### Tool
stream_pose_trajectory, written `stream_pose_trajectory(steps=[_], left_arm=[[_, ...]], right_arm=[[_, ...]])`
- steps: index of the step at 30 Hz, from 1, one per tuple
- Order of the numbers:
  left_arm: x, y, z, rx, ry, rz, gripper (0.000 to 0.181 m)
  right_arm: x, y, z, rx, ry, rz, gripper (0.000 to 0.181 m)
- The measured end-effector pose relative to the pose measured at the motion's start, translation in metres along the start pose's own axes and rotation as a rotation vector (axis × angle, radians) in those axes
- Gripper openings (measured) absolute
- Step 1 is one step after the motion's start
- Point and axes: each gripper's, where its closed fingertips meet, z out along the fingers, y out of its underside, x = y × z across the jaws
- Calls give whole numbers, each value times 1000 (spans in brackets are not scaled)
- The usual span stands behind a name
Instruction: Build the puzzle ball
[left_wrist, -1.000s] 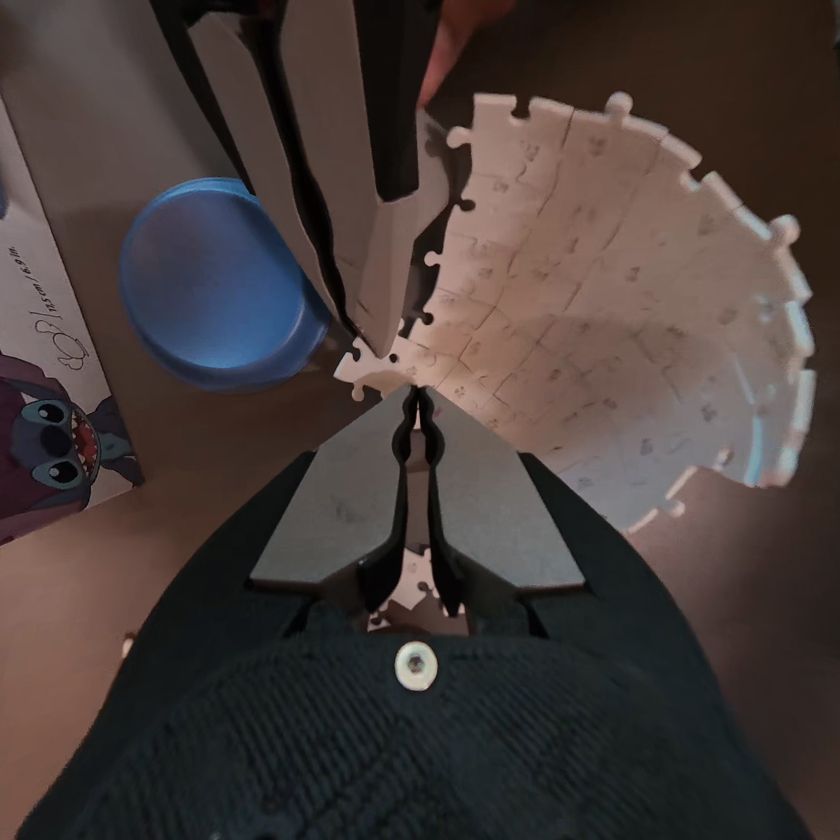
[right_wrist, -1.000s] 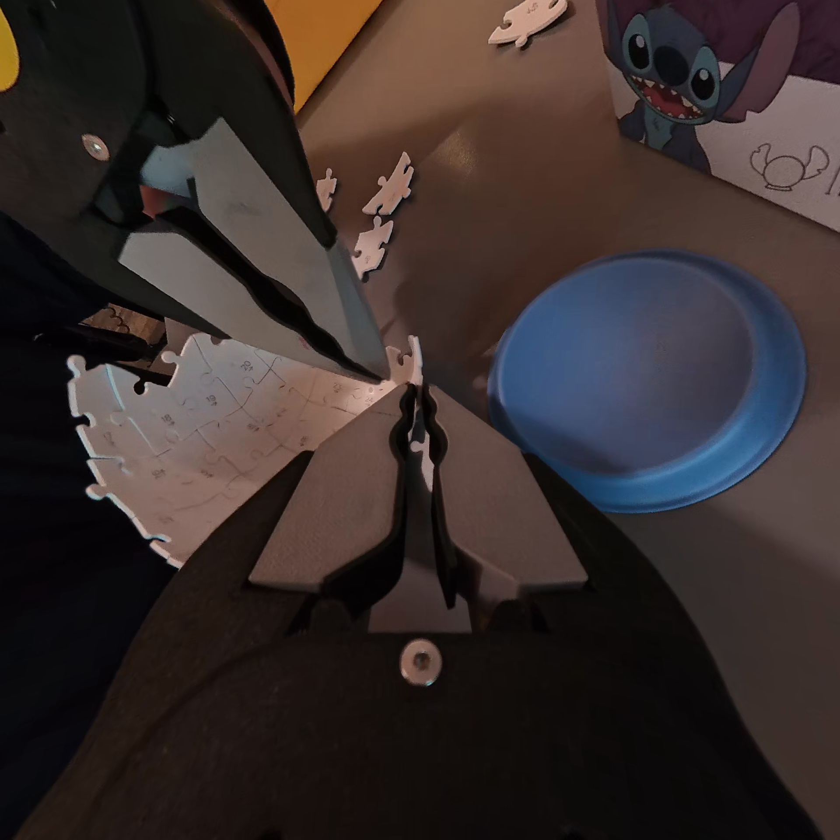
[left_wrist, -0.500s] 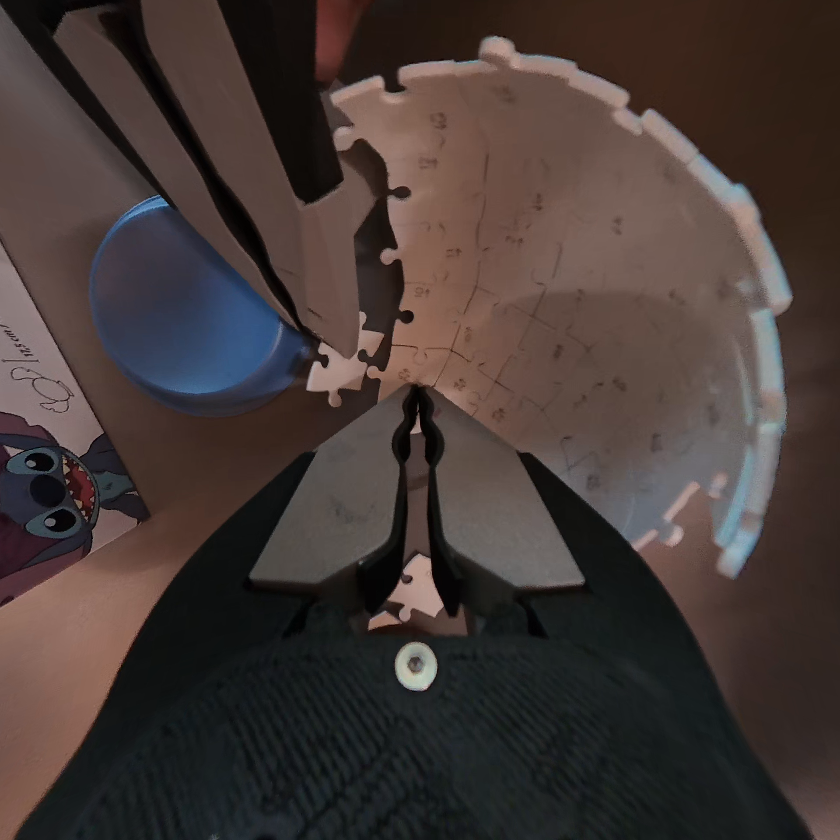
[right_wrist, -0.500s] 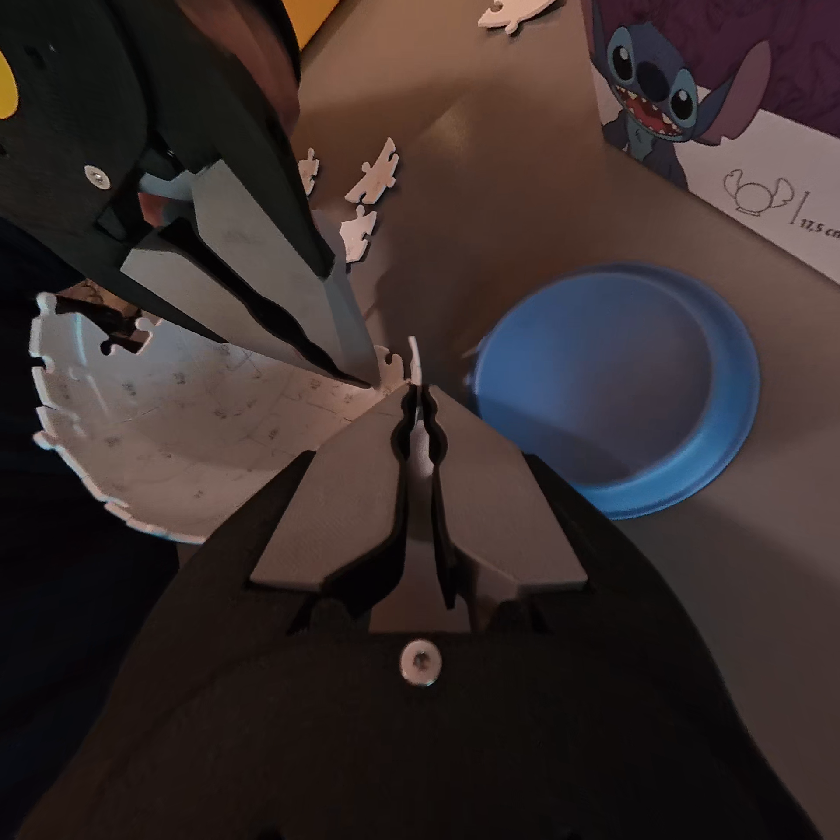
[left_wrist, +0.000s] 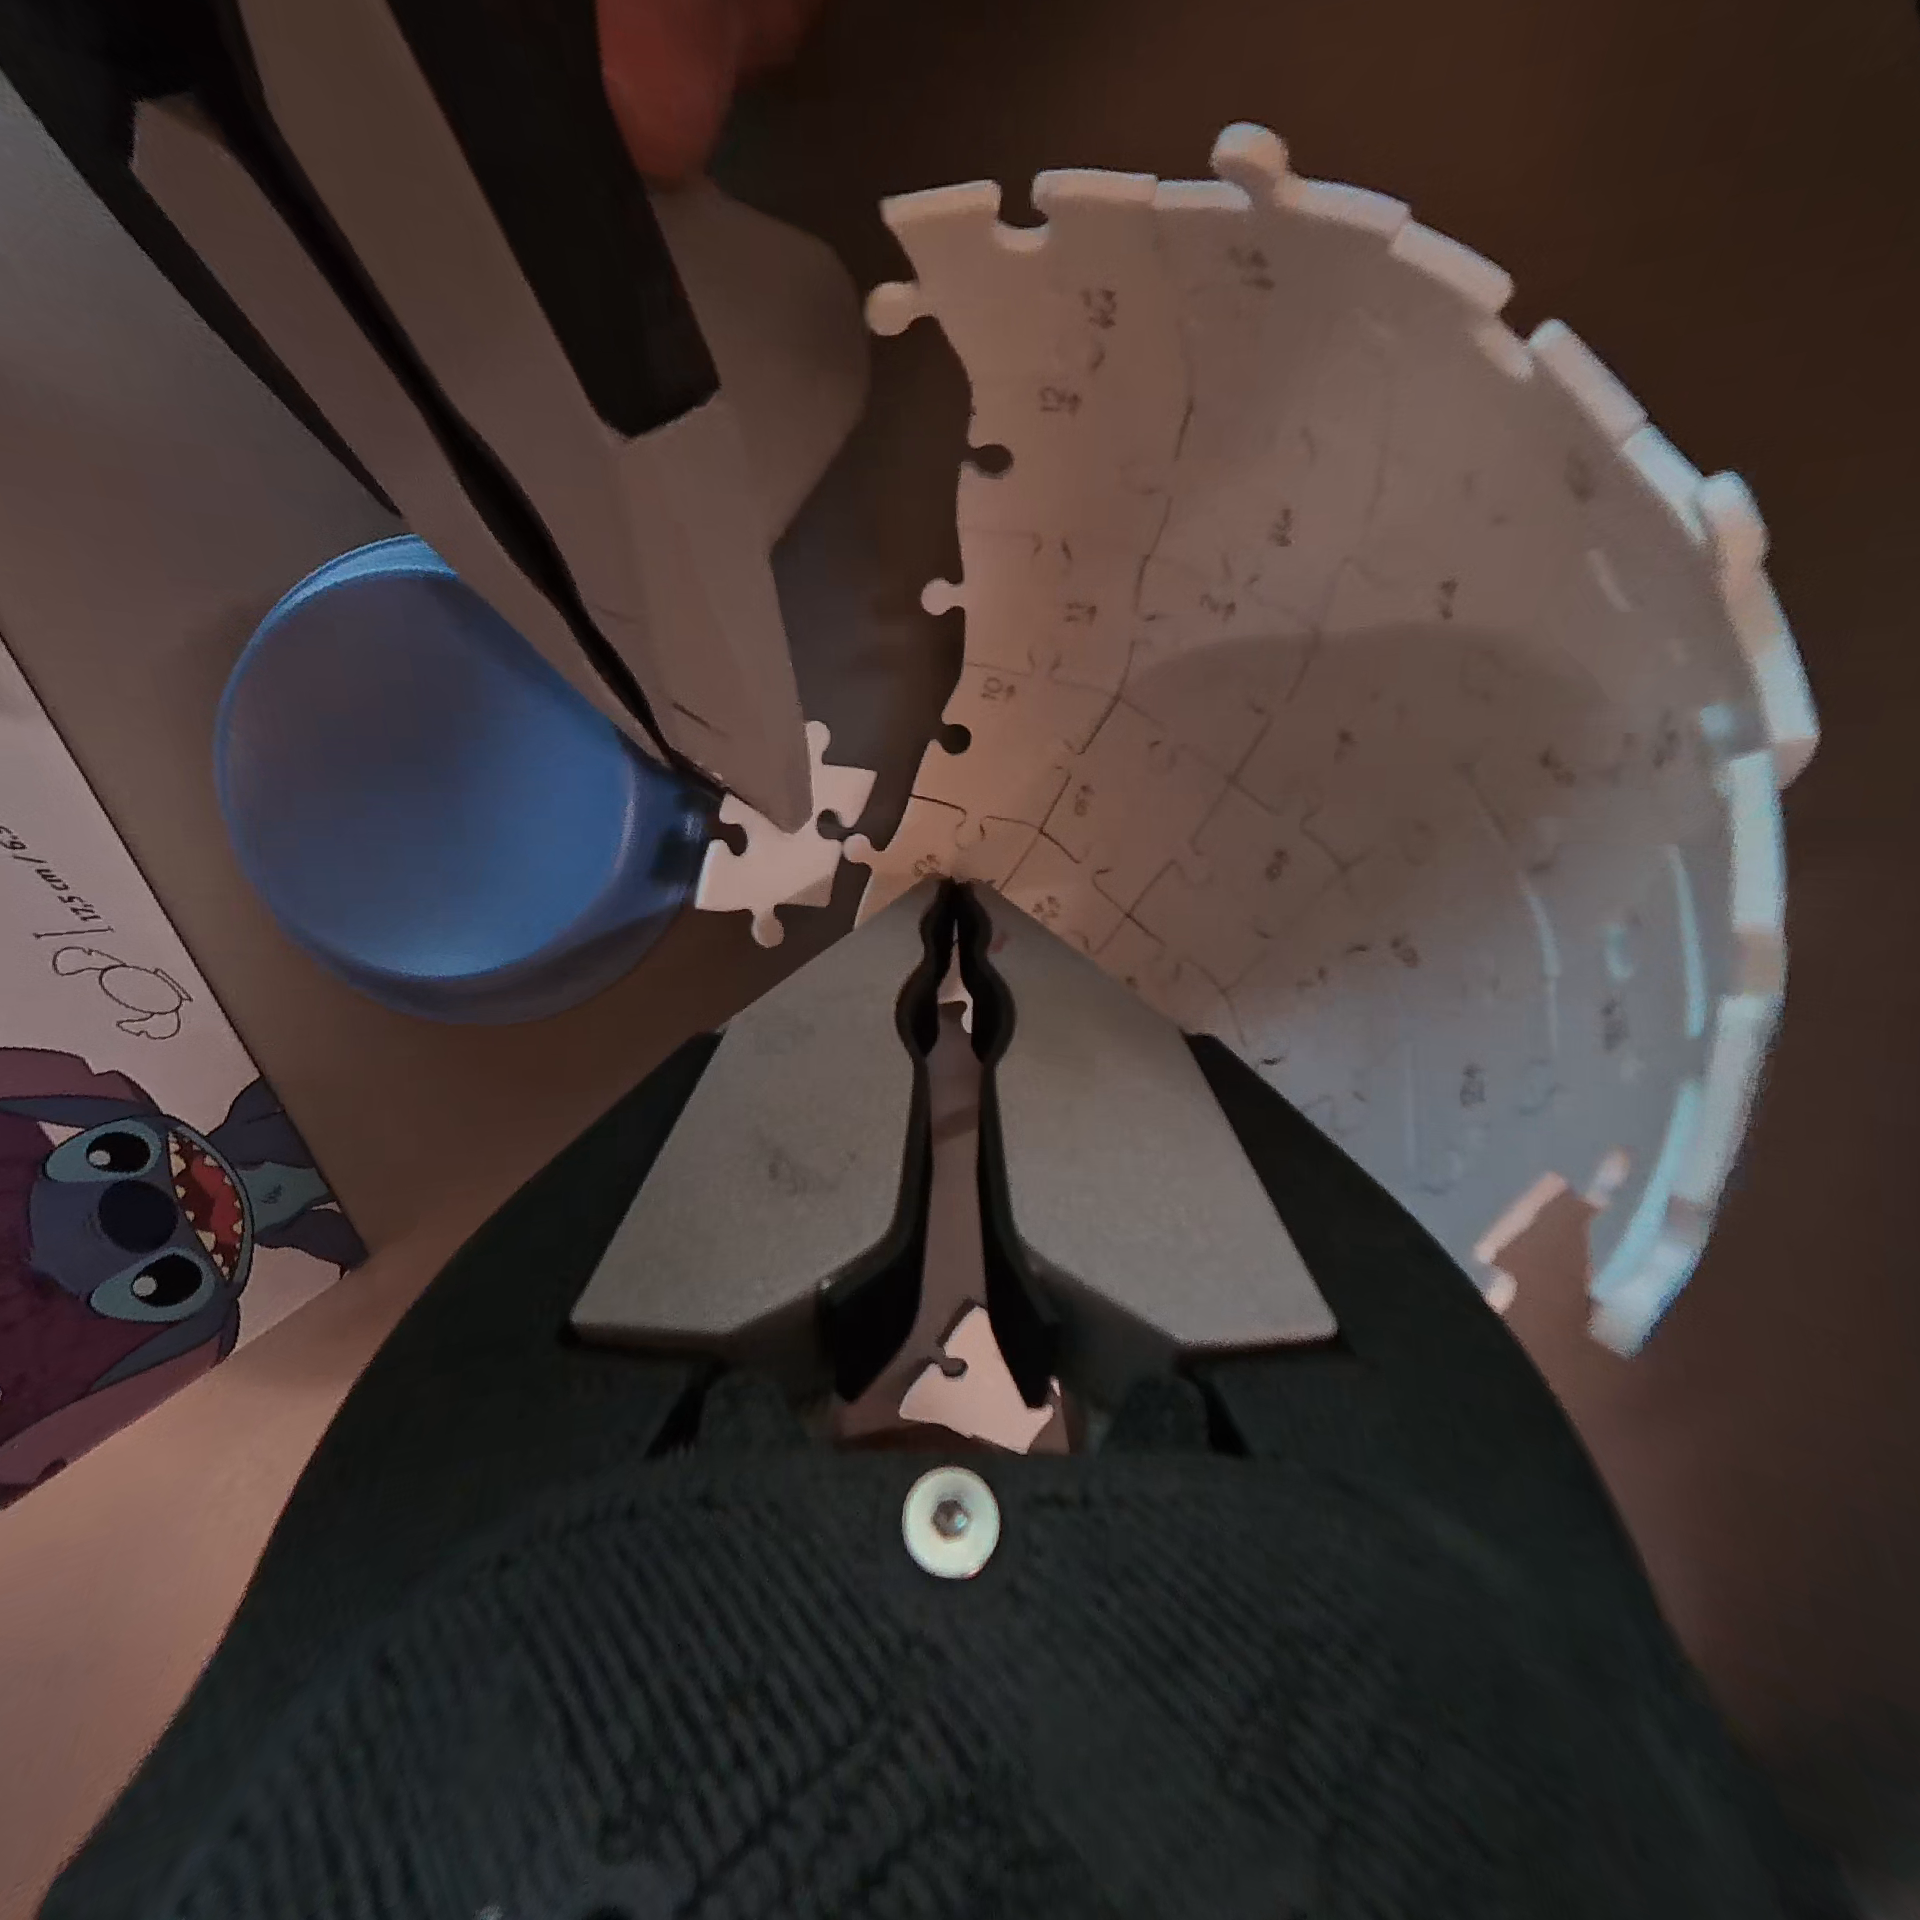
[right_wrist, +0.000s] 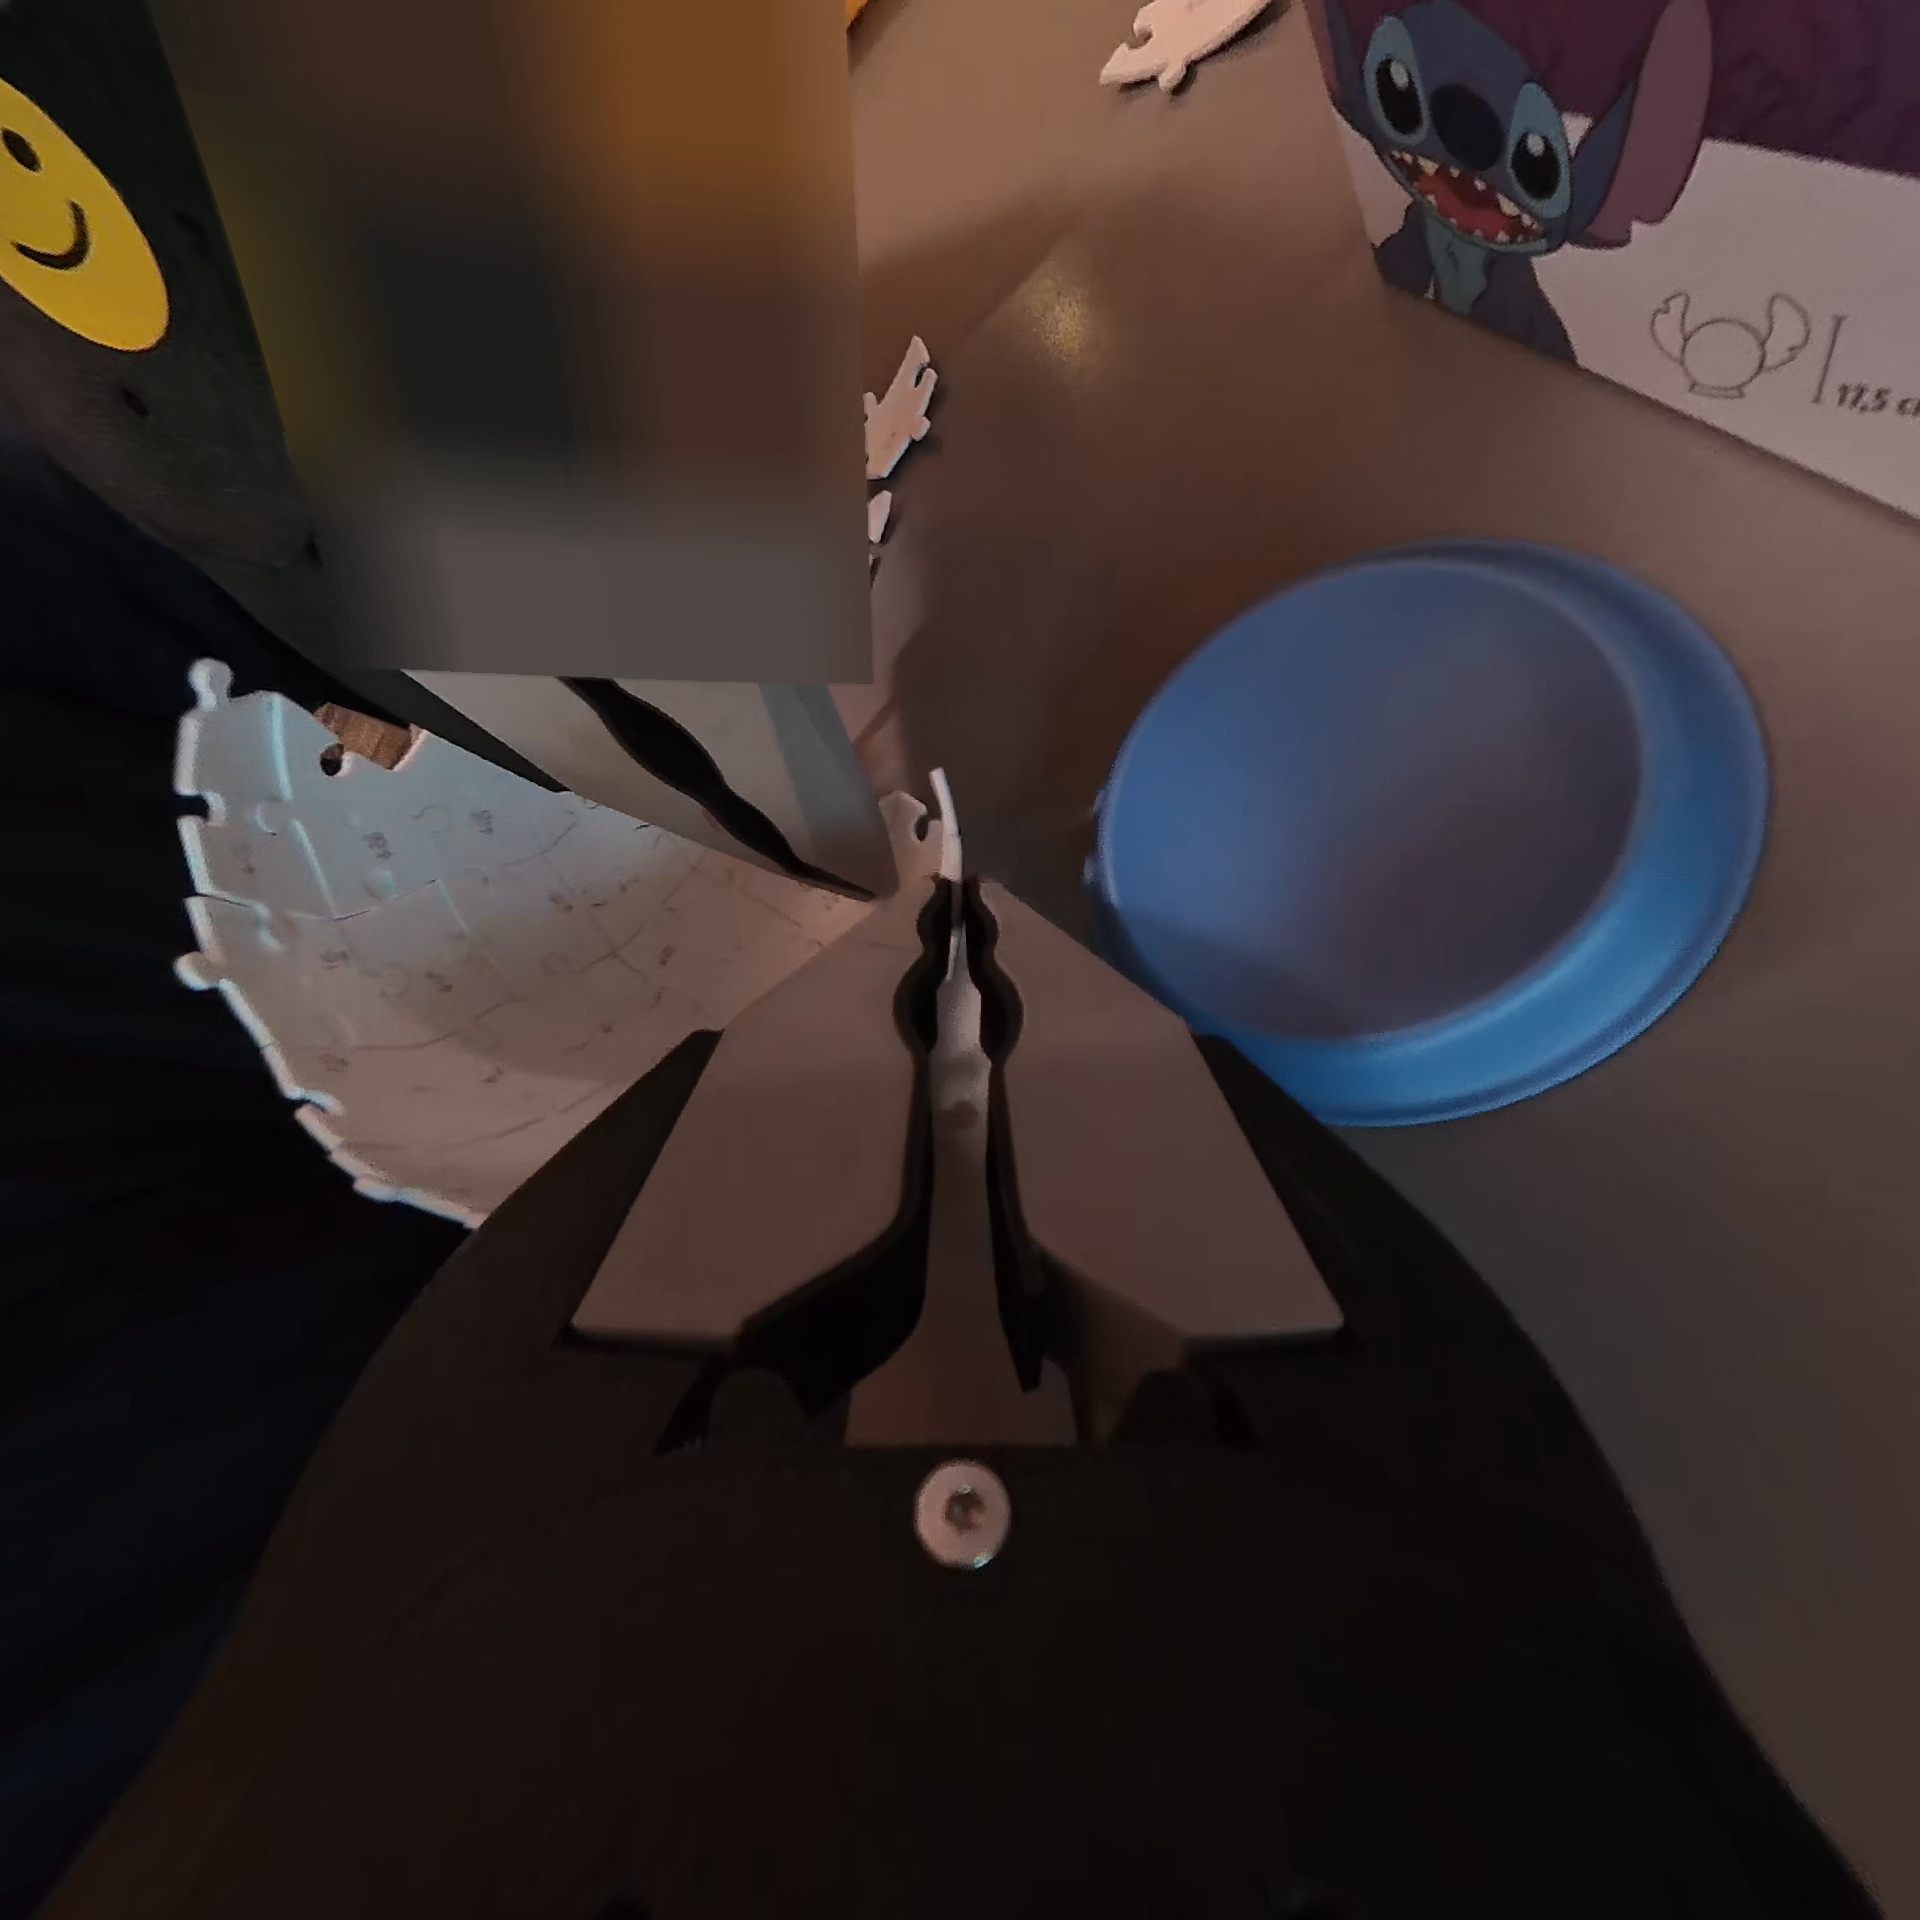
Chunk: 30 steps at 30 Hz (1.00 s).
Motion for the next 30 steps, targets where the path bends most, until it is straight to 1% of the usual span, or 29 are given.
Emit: stream_pose_trajectory(steps=[5,10,13,23,30], left_arm=[[0,0,0,1,2,5,0],[0,0,0,6,3,7,0],[0,0,0,4,1,9,0],[0,-1,0,7,-3,12,0],[1,-1,0,6,-2,15,0]], right_arm=[[1,1,4,-18,-15,48,0],[-5,0,4,-12,-68,94,0],[-1,4,6,-35,-40,110,0],[0,4,7,-24,-59,177,0],[0,4,8,-47,-39,155,0]])
